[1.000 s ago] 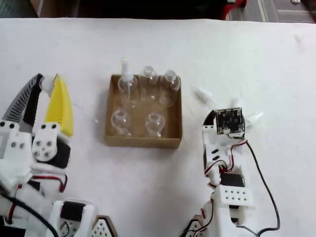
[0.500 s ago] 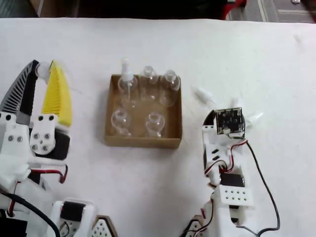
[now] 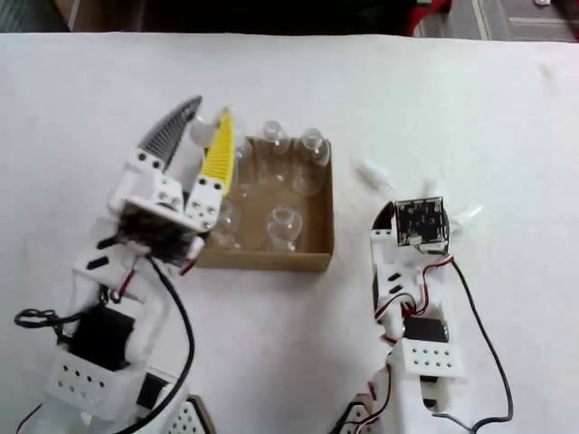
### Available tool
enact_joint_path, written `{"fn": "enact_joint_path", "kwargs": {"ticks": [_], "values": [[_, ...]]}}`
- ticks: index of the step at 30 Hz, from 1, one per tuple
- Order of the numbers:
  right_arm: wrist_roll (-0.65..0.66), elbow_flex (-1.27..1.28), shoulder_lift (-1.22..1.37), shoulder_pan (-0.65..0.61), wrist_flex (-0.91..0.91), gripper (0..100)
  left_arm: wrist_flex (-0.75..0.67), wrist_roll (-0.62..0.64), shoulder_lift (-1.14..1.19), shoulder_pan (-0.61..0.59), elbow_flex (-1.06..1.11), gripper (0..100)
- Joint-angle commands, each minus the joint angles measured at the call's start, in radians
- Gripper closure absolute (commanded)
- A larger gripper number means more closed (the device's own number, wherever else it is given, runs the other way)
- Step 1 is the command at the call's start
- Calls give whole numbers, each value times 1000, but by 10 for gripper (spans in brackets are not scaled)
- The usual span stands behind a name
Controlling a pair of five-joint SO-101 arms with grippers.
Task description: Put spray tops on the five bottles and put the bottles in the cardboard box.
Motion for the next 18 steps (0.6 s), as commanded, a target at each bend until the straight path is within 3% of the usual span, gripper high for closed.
{"fn": "enact_joint_path", "kwargs": {"ticks": [1,4,11,18], "values": [[9,-5,-5,-7,-24,772,-68,6,2,31,6,977],[9,-5,-5,-7,-24,772,-28,51,2,38,-35,977],[9,-5,-5,-7,-24,772,249,163,2,39,-183,977],[9,-5,-5,-7,-24,772,267,164,2,38,-183,977]]}}
